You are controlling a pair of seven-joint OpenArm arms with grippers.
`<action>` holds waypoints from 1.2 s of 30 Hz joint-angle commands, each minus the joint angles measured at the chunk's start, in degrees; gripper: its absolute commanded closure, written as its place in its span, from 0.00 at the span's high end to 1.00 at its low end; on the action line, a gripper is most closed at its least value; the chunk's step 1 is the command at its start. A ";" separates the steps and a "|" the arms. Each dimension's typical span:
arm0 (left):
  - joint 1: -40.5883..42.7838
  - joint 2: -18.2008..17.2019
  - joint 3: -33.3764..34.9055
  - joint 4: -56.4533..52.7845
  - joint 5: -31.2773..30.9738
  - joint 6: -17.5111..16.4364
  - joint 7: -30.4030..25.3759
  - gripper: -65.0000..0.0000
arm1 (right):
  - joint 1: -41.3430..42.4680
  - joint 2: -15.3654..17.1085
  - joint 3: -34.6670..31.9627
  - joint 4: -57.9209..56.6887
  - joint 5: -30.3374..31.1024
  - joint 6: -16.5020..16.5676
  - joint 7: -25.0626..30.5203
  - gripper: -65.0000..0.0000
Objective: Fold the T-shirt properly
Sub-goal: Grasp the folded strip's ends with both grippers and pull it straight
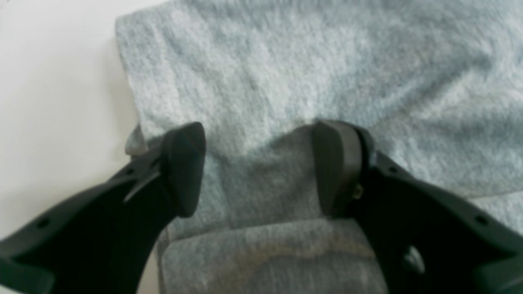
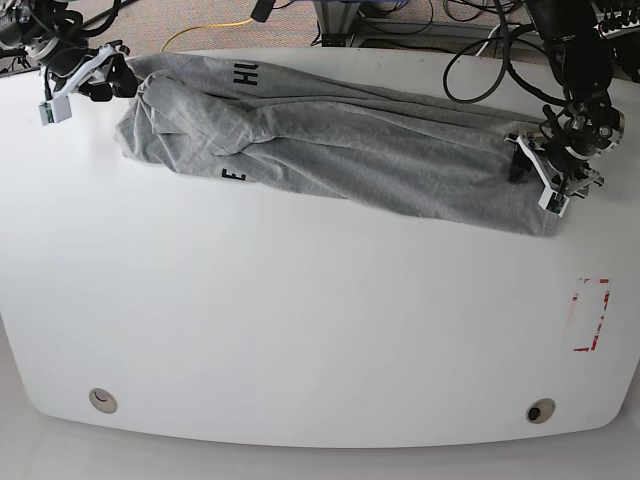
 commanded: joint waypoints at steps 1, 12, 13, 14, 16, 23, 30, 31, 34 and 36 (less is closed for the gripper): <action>-0.24 -0.42 0.20 -0.40 4.52 0.29 4.81 0.59 | -0.11 0.43 0.24 1.40 3.27 0.32 0.96 0.77; -0.60 -0.42 -0.06 0.83 4.17 0.29 4.98 0.59 | 4.19 -5.63 -9.43 0.43 7.58 0.32 0.96 0.56; -0.60 -0.33 -0.15 1.89 4.17 0.29 4.98 0.59 | 4.72 -6.60 -10.83 -0.27 5.12 0.32 0.96 0.50; -0.42 -0.33 -0.15 3.03 4.17 0.29 5.07 0.59 | 5.60 -7.57 -12.07 -1.15 2.22 0.32 0.96 0.42; -0.24 -0.33 -0.15 4.08 4.17 0.29 5.07 0.59 | 7.01 -8.62 -13.38 -2.56 -1.83 0.32 0.96 0.31; -0.07 -0.33 -0.15 4.26 4.25 0.29 5.07 0.59 | 10.88 -8.62 -15.41 -8.80 -17.30 0.32 1.31 0.25; 1.86 -0.33 -0.24 4.26 4.17 0.29 5.16 0.59 | 16.85 -0.45 -22.18 -17.50 -24.24 0.32 7.55 0.28; 1.86 -0.33 -0.24 4.26 4.17 0.29 5.33 0.59 | 18.00 0.61 -23.76 -19.00 -24.42 0.32 8.26 0.28; 1.60 -0.33 -0.24 4.70 3.11 0.29 8.68 0.59 | 21.34 3.16 -27.19 -23.92 -24.68 0.32 10.54 0.28; 1.51 -0.33 -0.50 4.87 0.30 0.29 12.02 0.59 | 23.01 4.65 -28.42 -26.38 -24.68 0.32 11.69 0.28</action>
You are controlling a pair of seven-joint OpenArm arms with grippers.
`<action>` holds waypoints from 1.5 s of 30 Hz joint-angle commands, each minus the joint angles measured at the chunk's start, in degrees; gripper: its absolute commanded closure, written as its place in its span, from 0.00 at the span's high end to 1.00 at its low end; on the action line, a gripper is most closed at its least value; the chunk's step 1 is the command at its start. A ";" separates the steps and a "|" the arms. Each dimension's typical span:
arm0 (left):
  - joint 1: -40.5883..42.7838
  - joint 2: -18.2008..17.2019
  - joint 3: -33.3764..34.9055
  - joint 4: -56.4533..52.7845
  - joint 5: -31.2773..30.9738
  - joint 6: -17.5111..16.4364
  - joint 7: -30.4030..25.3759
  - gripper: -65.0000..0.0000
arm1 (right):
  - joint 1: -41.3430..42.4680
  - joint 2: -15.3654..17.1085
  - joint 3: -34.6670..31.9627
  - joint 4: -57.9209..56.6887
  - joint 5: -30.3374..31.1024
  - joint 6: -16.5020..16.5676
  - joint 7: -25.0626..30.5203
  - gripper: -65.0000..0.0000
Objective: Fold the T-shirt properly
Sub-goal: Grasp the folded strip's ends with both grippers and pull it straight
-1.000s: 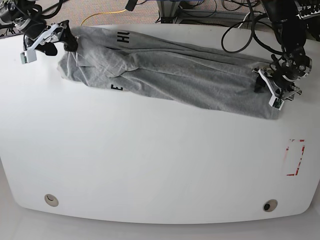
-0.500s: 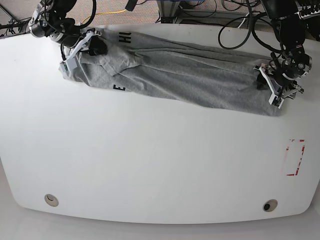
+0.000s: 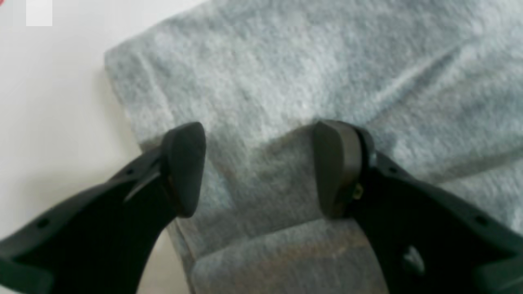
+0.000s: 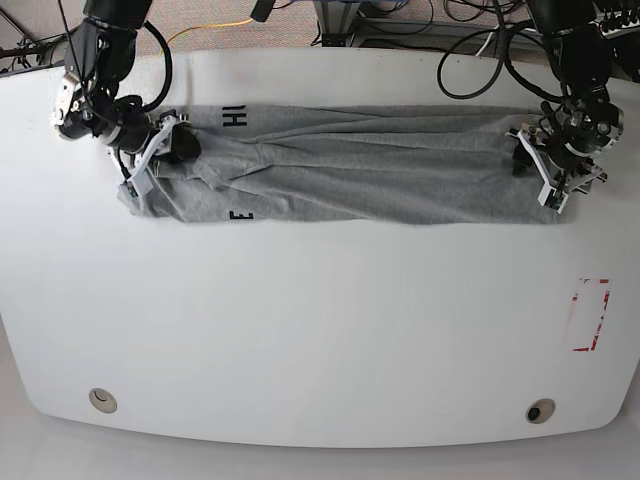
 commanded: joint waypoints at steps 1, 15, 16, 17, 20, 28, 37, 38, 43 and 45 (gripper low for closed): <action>0.27 -0.64 -1.07 0.33 -0.80 -0.06 7.70 0.59 | 2.44 2.64 -1.21 -3.33 -3.11 -0.58 -0.11 0.28; -3.60 -0.99 -18.83 10.17 -24.10 -0.06 30.38 0.78 | 4.29 3.26 -2.09 -2.63 -2.50 -0.58 0.24 0.28; -3.69 -1.34 -19.53 9.65 -24.63 -0.06 30.64 0.78 | 4.29 3.00 -2.09 -2.63 -2.50 -0.58 0.24 0.28; -3.34 -1.78 -19.80 8.59 -24.98 -0.06 30.64 0.78 | 4.20 2.56 -2.09 -2.54 -2.50 -0.58 0.24 0.28; -2.55 -2.13 -19.97 4.46 -25.60 -0.06 30.64 0.78 | 4.12 2.38 -2.09 -2.54 -2.50 -0.58 0.24 0.28; 0.09 -1.96 -19.53 -2.66 -30.61 -0.06 30.64 0.77 | 4.12 2.29 -2.00 -2.54 -2.50 -0.58 0.24 0.28; 0.35 -1.78 -14.52 -5.30 -35.27 -0.06 30.64 0.57 | 3.59 2.20 -2.00 -1.31 -2.50 -0.58 0.15 0.28; 0.18 -1.69 -14.08 -5.30 -35.44 -0.06 30.64 0.46 | 3.59 2.12 -2.00 -1.31 -2.50 -0.58 0.15 0.28; 0.00 1.21 -14.52 -4.42 -35.27 -0.06 30.56 0.02 | 3.50 2.03 -2.00 -1.31 -2.50 -0.58 0.24 0.28; 0.27 1.56 -14.79 -0.29 -35.27 -0.06 30.56 0.06 | 3.59 1.15 -1.91 -1.31 -2.50 -0.58 0.24 0.28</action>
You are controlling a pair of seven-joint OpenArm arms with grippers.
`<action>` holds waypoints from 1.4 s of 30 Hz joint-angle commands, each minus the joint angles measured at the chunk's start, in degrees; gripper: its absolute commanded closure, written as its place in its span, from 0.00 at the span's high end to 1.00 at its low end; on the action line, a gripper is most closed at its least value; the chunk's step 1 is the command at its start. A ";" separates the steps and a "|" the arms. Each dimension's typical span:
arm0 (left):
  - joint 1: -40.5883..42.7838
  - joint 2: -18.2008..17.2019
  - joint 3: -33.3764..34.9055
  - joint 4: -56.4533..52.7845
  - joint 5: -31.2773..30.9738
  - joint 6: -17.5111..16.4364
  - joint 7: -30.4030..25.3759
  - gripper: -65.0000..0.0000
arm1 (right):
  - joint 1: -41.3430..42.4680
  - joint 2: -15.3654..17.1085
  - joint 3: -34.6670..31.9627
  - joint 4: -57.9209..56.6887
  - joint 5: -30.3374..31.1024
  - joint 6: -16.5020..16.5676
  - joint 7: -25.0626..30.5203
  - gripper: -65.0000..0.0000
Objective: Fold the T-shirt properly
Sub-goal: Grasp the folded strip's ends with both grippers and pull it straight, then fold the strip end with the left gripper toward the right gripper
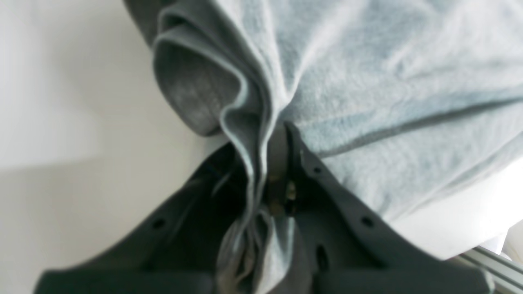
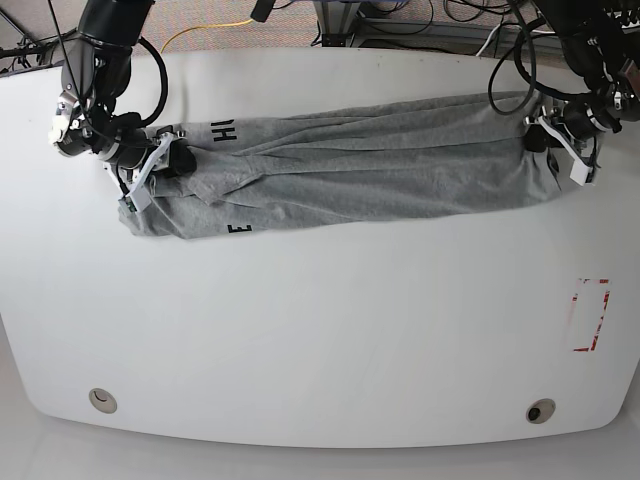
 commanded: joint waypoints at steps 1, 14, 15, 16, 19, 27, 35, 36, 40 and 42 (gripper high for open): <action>0.33 -0.27 0.01 5.14 0.82 -0.03 1.64 0.06 | 0.20 -0.36 0.21 0.46 -0.75 -0.32 -1.38 0.28; 5.52 -0.10 13.46 30.20 -0.59 -0.03 1.81 0.05 | -0.06 -0.80 0.21 0.38 -0.75 -0.32 -1.20 0.28; 5.08 -0.01 15.48 30.11 -1.03 -0.03 1.81 0.05 | -0.06 -0.80 0.21 0.38 -0.75 -0.32 -1.20 0.28; 4.64 0.08 16.98 30.11 -1.29 -0.03 1.81 0.05 | -0.06 -0.80 0.21 0.38 -0.75 -0.32 -1.20 0.28; 2.62 2.28 23.66 30.02 -1.38 -0.03 1.81 0.05 | 0.02 -0.80 0.21 0.38 -0.75 -0.32 -1.20 0.28; -5.56 10.36 30.78 24.75 -1.03 -0.03 1.73 0.06 | 0.38 -0.89 0.21 0.38 -0.75 -0.32 -1.12 0.28; -8.63 12.91 31.84 18.33 1.17 0.27 1.73 0.06 | 0.38 -1.85 0.39 0.38 -0.75 -0.32 -1.12 0.28; -8.55 12.91 32.80 18.42 1.61 0.27 1.73 0.08 | 0.38 -1.85 0.39 0.38 -0.75 -0.32 -1.12 0.28; -8.46 12.74 34.65 18.50 2.23 0.45 1.73 0.12 | 0.20 -1.85 0.47 0.38 -0.75 -0.32 -1.12 0.28; -8.55 12.82 34.65 18.50 2.23 0.45 1.73 0.13 | 0.20 -1.94 0.30 0.38 -0.75 -0.32 -1.12 0.28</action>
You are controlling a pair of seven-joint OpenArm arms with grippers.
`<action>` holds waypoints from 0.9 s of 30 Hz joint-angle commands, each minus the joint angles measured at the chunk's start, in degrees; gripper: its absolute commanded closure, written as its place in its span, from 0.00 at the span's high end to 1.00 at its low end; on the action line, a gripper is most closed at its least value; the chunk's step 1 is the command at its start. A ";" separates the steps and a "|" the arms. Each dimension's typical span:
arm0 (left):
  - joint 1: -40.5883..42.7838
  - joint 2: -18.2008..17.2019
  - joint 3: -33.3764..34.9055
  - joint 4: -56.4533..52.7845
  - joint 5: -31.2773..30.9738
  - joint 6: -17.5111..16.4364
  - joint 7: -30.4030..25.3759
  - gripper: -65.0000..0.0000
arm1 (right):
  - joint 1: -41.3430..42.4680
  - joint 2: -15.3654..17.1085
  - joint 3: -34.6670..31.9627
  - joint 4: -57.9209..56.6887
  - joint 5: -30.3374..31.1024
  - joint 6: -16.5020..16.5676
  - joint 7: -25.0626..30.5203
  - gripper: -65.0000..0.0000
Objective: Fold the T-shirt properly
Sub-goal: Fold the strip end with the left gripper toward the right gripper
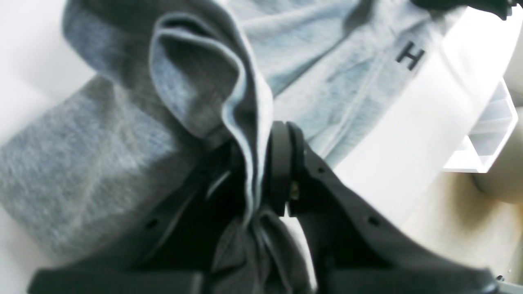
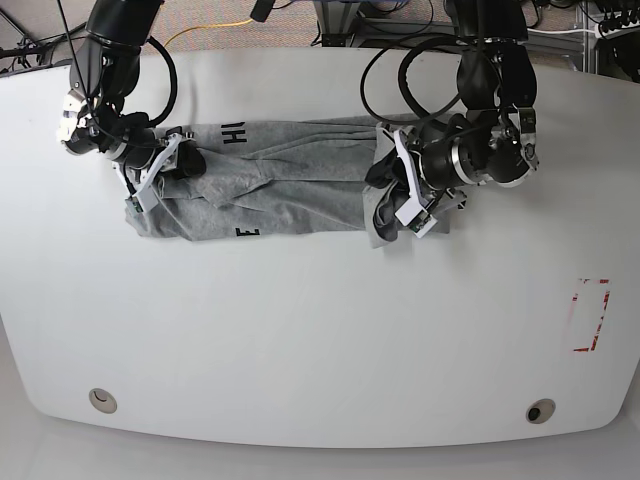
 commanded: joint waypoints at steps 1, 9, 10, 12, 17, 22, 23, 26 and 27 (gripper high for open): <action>-1.25 0.06 0.03 0.91 -1.20 0.25 -1.31 0.16 | 0.13 0.40 -0.12 0.38 -0.97 -0.29 -1.34 0.28; -3.71 1.64 6.01 2.14 -1.56 8.52 -1.31 0.60 | 0.22 0.40 -0.21 0.38 -0.88 -0.29 -1.34 0.28; -4.06 2.17 7.68 3.02 -1.64 10.54 -1.31 0.64 | 0.22 0.40 -0.21 0.38 -0.88 -0.29 -1.34 0.28; -4.59 2.87 10.84 5.04 -1.73 13.00 -1.22 0.68 | 0.22 0.40 -0.21 0.38 -0.88 -0.29 -1.34 0.28; -5.38 3.58 15.15 11.46 -5.86 13.53 0.01 0.67 | 0.22 0.31 -0.29 0.38 -0.88 -0.29 -1.34 0.28; -6.52 3.05 7.76 11.63 -6.57 13.53 3.00 0.67 | 1.28 0.31 -0.12 0.38 -0.88 -0.29 -1.34 0.28; -5.99 2.26 5.04 11.63 -6.74 13.53 3.35 0.67 | 1.45 0.31 0.06 0.46 -0.70 -0.29 -1.60 0.28; -4.50 -1.26 -0.76 11.46 -6.74 13.53 3.52 0.67 | 1.89 0.75 0.15 0.46 3.08 -0.29 -1.69 0.28; -4.15 -2.40 -1.99 11.37 -6.74 13.53 3.52 0.67 | 2.33 0.84 0.15 0.46 4.40 -0.29 -1.69 0.29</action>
